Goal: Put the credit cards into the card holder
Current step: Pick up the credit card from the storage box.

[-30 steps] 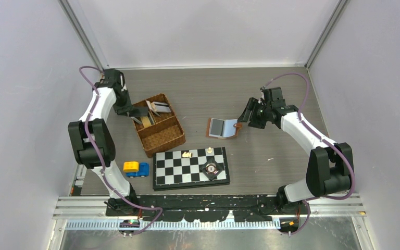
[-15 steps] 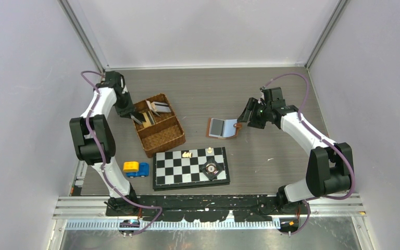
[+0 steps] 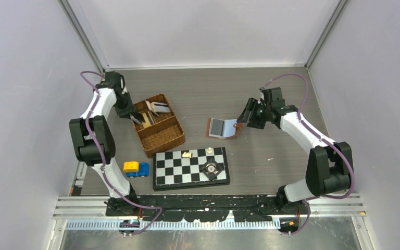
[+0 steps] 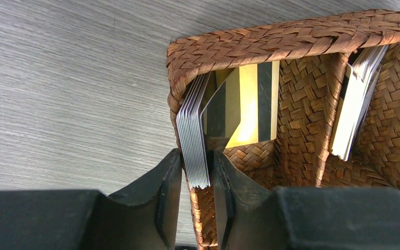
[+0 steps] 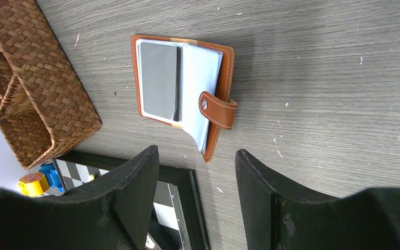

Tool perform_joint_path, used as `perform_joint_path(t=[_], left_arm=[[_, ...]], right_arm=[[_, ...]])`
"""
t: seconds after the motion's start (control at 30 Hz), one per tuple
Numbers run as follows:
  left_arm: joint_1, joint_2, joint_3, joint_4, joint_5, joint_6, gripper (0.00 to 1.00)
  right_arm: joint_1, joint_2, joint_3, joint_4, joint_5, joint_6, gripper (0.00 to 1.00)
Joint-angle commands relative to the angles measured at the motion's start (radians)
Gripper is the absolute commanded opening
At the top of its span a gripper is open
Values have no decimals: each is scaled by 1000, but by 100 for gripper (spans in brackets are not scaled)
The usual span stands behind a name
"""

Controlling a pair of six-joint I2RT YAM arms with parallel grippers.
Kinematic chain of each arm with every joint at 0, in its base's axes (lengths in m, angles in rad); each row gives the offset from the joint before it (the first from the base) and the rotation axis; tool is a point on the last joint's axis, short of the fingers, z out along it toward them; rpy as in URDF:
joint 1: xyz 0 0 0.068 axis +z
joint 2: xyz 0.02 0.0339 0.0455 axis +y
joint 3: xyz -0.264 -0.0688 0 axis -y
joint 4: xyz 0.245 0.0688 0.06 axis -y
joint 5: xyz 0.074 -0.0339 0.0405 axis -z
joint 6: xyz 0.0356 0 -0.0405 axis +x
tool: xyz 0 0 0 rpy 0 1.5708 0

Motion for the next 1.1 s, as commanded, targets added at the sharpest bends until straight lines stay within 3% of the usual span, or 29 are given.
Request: perform_joint_path(t=[0.0, 0.5, 0.87, 1.07], left_arm=[[5, -57, -10, -24, -41, 21, 29], [5, -99, -21, -24, -91, 24, 31], [7, -123, -33, -11, -87, 21, 19], [7, -130, -36, -7, -76, 19, 3]], right_arm=[[-5, 6, 5, 33, -18, 3, 60], [-5, 8, 7, 38, -28, 9, 60], [-4, 5, 5, 38, -29, 11, 60], [-4, 2, 4, 40, -30, 11, 60]])
